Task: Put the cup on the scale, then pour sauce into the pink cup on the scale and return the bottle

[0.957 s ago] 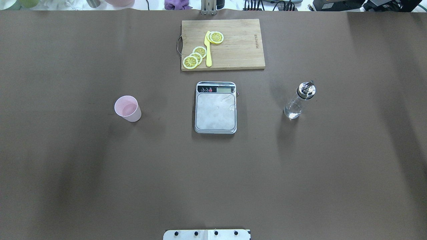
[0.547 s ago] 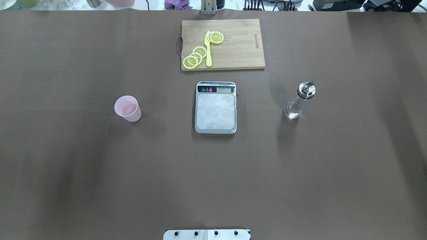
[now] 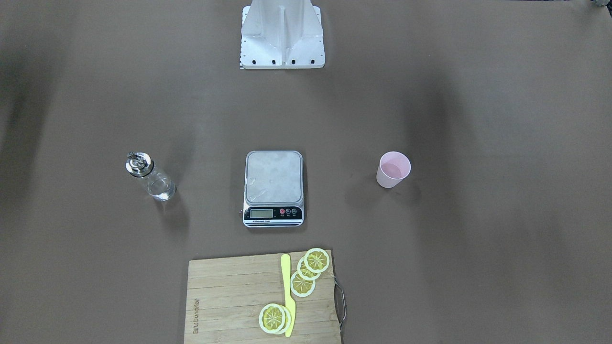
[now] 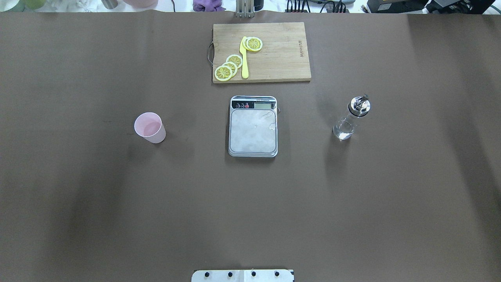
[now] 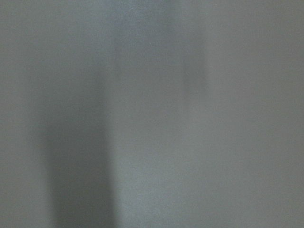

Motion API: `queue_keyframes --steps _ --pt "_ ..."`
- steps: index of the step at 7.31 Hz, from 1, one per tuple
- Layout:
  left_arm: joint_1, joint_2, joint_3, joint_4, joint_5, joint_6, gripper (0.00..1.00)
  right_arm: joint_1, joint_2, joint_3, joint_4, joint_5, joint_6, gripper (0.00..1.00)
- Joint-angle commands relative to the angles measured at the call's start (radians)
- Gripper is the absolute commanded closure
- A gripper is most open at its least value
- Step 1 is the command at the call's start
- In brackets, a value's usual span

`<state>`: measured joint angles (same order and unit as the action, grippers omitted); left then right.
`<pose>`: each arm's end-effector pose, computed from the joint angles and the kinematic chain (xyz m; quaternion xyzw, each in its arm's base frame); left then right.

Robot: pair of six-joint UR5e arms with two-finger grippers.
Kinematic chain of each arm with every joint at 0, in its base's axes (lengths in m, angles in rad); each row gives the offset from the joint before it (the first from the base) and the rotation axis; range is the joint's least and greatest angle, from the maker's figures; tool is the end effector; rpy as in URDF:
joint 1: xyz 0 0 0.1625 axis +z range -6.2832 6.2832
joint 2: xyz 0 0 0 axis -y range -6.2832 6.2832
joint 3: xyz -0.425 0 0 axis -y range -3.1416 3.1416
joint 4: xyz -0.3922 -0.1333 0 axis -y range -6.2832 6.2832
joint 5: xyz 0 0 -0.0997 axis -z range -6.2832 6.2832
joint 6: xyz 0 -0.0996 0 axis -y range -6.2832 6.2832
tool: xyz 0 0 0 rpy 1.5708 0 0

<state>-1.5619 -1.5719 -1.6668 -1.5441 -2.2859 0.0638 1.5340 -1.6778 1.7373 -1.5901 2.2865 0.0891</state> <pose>-0.0636 -0.4962 0.6175 0.0426 0.3487 0.0463 0.9351 0.0514 -0.4510 0.6328 -0.0032 -0.3507 0.0175 0.9363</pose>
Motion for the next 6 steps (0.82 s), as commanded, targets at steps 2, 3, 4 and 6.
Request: queue_keyframes --steps 2,3,4,6 --pt "0.000 -0.023 -0.007 -0.010 -0.001 -0.004 0.02 0.000 0.007 -0.001 -0.001 0.002 0.004 0.00" --pt "0.000 -0.025 -0.010 -0.010 -0.003 -0.004 0.02 -0.002 0.029 0.002 -0.001 0.002 0.003 0.00" --pt "0.000 -0.025 -0.007 -0.010 -0.001 -0.002 0.02 -0.002 0.052 -0.004 -0.002 0.020 0.003 0.00" --pt "0.002 -0.026 -0.013 -0.007 -0.001 -0.005 0.02 -0.002 0.040 -0.012 0.012 0.016 -0.012 0.00"
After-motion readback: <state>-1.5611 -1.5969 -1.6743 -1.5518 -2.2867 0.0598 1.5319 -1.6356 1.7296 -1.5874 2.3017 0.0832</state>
